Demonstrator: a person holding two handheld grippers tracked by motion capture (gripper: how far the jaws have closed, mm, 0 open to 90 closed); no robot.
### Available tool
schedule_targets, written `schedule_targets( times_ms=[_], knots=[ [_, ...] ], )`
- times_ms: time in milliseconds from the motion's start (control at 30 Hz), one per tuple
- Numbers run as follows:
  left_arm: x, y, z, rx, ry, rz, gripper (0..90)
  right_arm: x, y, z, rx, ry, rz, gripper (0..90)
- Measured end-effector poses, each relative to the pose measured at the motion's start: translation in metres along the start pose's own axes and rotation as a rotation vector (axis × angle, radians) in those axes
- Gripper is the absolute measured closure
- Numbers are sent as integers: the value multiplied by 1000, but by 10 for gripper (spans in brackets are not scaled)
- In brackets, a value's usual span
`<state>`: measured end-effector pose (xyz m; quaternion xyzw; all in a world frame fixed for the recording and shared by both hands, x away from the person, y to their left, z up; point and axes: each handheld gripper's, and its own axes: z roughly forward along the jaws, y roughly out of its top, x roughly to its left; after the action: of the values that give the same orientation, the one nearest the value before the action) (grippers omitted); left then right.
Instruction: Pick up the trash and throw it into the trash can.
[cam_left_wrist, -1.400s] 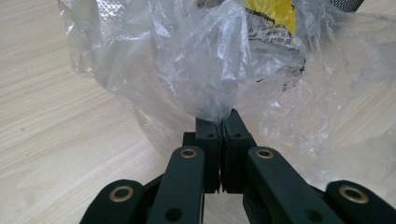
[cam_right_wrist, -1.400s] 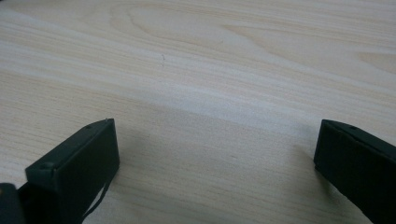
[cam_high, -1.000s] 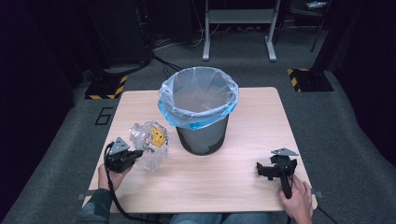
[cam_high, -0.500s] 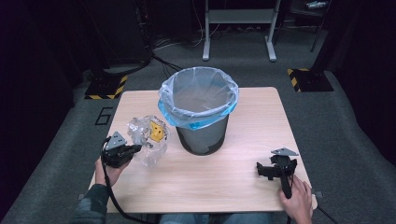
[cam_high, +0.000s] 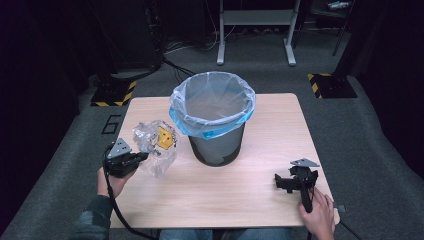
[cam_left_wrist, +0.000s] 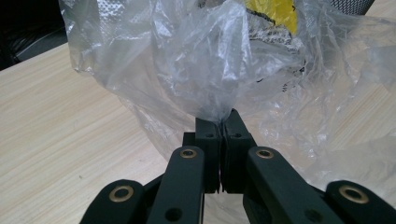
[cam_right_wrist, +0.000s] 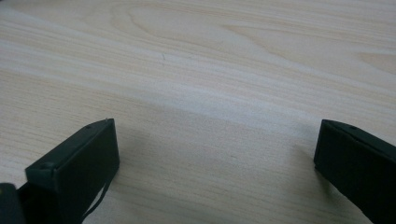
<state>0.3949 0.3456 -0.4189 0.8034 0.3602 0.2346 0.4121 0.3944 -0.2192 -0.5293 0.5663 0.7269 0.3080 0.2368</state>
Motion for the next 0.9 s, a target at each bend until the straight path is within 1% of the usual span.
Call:
schedule_targets(
  times_ms=[133, 233, 333, 400, 500, 633, 700, 767, 867, 900],
  knots=[
    [1, 4, -5, 4, 1, 8, 873, 0, 0, 0, 0, 0, 0, 0],
    [3, 7, -12, -27, 2, 1, 873, 0, 0, 0, -1, 1, -2, 0],
    [5, 9, -18, -39, 5, 0, 873, 0, 0, 0, -1, 0, -2, 0],
    [7, 11, -23, -42, -7, -9, 873, 0, 0, 0, -1, 1, -2, 0],
    [11, 17, -28, -22, -11, -3, 873, -1, 0, 0, -1, 3, -4, 0],
    [14, 27, -35, -21, -23, 13, 873, 0, 0, 0, -1, 0, 3, 0],
    [15, 30, -36, -20, -34, 18, 873, 0, 0, 0, -1, 0, 3, 0],
    [15, 31, -37, -22, -36, 20, 873, 0, 0, 0, -1, 1, 2, 0],
    [22, 35, -35, 3, -76, 25, 872, -1, 0, 0, -2, 1, 1, 0],
    [22, 35, -35, 3, -76, 25, 872, -1, 0, 0, -2, 1, 1, 0]
  ],
)
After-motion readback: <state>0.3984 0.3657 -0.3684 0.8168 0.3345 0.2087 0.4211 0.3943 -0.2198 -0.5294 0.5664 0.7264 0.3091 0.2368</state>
